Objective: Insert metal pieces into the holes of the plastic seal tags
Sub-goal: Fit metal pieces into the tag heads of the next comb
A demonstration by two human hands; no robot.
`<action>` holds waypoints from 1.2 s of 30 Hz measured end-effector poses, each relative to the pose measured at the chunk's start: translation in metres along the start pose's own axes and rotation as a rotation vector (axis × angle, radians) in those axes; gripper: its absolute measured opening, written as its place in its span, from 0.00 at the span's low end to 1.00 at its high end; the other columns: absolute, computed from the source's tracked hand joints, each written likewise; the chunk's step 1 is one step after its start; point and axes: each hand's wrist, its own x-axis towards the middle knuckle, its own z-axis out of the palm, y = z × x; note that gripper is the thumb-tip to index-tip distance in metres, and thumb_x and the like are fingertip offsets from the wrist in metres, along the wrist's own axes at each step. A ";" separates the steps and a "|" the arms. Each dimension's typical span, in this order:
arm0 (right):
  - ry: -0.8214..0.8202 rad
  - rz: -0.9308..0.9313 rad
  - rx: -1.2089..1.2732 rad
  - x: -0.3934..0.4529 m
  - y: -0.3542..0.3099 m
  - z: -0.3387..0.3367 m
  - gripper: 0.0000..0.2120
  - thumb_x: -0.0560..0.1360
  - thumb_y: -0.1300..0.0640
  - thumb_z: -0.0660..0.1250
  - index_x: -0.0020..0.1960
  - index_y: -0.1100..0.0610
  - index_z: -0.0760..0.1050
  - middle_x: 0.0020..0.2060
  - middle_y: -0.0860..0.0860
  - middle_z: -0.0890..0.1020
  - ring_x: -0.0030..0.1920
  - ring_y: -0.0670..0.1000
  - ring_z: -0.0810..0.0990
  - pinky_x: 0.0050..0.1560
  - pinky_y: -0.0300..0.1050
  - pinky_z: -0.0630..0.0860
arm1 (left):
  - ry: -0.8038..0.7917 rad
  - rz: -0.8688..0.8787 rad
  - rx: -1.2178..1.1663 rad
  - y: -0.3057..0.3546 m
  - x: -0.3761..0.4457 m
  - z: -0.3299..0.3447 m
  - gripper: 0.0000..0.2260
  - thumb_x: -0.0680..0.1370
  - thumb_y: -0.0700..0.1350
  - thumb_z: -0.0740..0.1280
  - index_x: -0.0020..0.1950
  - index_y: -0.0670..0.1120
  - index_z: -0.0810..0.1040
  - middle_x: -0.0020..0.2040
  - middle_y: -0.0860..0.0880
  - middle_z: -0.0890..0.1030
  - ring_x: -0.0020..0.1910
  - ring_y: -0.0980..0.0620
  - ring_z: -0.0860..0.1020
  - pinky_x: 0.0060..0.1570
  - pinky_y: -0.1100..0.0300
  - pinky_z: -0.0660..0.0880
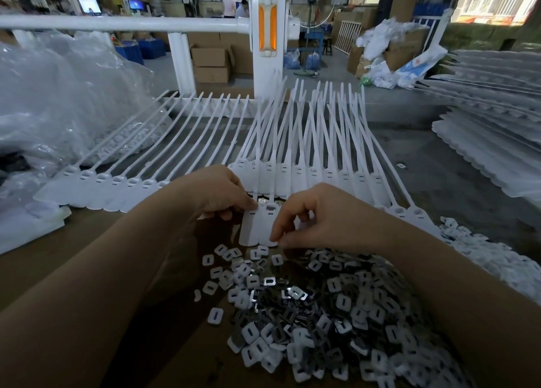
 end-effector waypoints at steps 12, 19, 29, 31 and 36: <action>-0.176 -0.031 -0.046 0.000 0.000 0.000 0.09 0.71 0.55 0.75 0.49 0.43 0.84 0.41 0.35 0.79 0.46 0.38 0.79 0.50 0.36 0.77 | 0.002 0.009 -0.005 -0.002 0.000 0.000 0.08 0.74 0.51 0.74 0.42 0.47 0.81 0.33 0.52 0.80 0.28 0.57 0.76 0.29 0.63 0.69; -0.087 -0.032 -0.061 0.000 0.000 0.001 0.04 0.76 0.54 0.71 0.47 0.46 0.83 0.39 0.35 0.82 0.40 0.36 0.79 0.42 0.30 0.74 | 0.012 0.031 -0.019 -0.004 -0.002 -0.002 0.09 0.74 0.52 0.73 0.41 0.48 0.81 0.25 0.55 0.79 0.23 0.61 0.73 0.25 0.65 0.68; 0.404 0.105 0.033 0.002 0.011 -0.007 0.10 0.77 0.59 0.68 0.46 0.43 0.80 0.41 0.42 0.84 0.43 0.41 0.82 0.45 0.34 0.78 | -0.016 0.318 -0.329 0.014 -0.014 0.011 0.03 0.76 0.47 0.71 0.46 0.49 0.83 0.39 0.53 0.86 0.31 0.61 0.79 0.34 0.64 0.72; 0.428 0.110 0.083 0.002 0.012 -0.008 0.08 0.76 0.59 0.69 0.51 0.46 0.79 0.40 0.43 0.84 0.41 0.39 0.81 0.40 0.28 0.74 | -0.050 0.329 -0.339 0.017 -0.016 0.013 0.03 0.76 0.47 0.71 0.47 0.49 0.83 0.42 0.52 0.86 0.34 0.60 0.80 0.36 0.63 0.73; 0.408 0.083 0.072 0.002 0.011 -0.007 0.10 0.75 0.59 0.70 0.53 0.49 0.74 0.37 0.43 0.84 0.37 0.43 0.81 0.38 0.33 0.74 | -0.032 0.351 -0.382 0.019 -0.018 0.015 0.02 0.76 0.46 0.71 0.46 0.48 0.84 0.40 0.51 0.86 0.34 0.59 0.80 0.37 0.62 0.74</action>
